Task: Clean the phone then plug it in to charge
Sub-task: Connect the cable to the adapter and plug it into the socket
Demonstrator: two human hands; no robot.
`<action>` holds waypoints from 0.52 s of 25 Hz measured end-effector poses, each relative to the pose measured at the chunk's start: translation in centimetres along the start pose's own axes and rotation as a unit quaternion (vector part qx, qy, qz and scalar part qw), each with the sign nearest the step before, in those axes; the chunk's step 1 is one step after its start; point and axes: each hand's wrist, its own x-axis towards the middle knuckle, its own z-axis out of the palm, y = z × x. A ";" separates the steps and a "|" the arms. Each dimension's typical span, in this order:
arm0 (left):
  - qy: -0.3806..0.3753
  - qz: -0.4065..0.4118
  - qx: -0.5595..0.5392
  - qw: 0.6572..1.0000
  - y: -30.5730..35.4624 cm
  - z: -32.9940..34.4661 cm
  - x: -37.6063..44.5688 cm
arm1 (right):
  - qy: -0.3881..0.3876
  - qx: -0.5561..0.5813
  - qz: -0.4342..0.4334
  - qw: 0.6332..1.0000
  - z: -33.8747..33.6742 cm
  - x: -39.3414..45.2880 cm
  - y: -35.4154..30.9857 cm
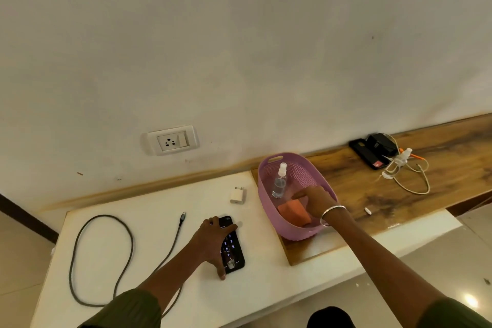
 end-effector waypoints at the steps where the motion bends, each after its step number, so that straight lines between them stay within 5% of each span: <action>1: -0.002 -0.005 -0.004 1.000 0.1 0.0 -0.2 | 0.021 0.007 0.002 1.000 -0.8 -0.5 0.5; 7: -0.021 -0.023 -0.057 0.998 0.3 0.6 -2.9 | 0.127 0.041 0.026 0.991 -5.8 -5.1 4.9; 13: 0.029 -0.019 -0.083 0.996 0.9 1.5 -7.6 | 0.133 0.081 0.060 0.986 -6.3 -10.1 7.2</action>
